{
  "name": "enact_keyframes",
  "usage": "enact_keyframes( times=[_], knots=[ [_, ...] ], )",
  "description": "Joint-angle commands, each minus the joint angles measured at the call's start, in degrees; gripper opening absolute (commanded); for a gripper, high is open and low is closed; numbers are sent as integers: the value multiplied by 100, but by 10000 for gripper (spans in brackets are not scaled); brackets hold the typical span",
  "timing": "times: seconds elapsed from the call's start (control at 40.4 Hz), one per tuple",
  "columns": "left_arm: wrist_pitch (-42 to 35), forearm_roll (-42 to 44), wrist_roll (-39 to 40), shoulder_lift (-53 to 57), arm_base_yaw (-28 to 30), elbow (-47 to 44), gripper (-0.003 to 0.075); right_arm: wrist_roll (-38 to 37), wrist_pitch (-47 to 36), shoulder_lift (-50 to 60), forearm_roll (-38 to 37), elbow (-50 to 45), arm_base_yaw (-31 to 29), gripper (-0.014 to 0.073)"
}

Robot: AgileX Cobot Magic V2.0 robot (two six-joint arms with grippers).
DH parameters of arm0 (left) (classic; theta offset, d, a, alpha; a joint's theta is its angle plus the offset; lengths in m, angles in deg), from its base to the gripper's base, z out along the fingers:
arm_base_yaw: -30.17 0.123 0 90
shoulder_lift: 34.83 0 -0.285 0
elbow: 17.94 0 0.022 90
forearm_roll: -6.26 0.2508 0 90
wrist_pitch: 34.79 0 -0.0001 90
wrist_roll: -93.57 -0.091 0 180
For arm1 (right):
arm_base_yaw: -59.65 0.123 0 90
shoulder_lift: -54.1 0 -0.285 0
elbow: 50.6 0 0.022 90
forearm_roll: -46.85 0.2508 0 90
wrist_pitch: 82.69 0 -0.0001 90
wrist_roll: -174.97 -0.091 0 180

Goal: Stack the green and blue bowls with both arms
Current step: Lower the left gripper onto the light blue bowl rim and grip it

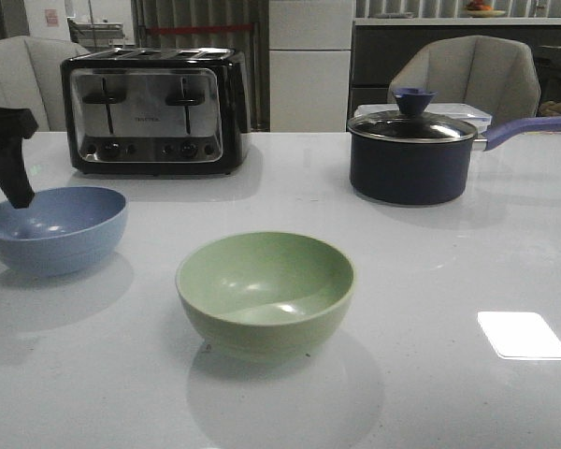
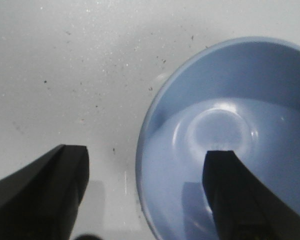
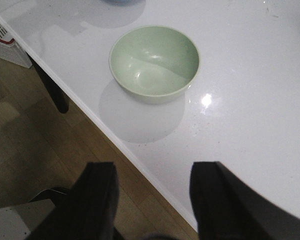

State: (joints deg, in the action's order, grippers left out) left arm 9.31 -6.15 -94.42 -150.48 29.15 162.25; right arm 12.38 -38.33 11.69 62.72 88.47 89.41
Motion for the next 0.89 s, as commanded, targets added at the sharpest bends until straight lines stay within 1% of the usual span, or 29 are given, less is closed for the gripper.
enact_keyframes(
  times=[0.0, 0.149, 0.496, 0.669, 0.867],
  knots=[
    [-362, -191, -53, 128, 2, 229, 496, 5, -383, -4, 34, 160, -46, 448],
    [-409, -191, -63, -3, 2, 243, 400, 5, -383, -4, 34, 160, -46, 448],
    [-289, -100, -83, -31, 2, 243, 97, 5, -383, -4, 34, 160, -46, 448],
    [-68, -147, -230, 123, 2, 252, 97, 5, -383, -4, 34, 160, -46, 448],
    [314, -515, -597, 904, -223, 257, 97, 5, -383, -4, 34, 160, -46, 448]
  ],
)
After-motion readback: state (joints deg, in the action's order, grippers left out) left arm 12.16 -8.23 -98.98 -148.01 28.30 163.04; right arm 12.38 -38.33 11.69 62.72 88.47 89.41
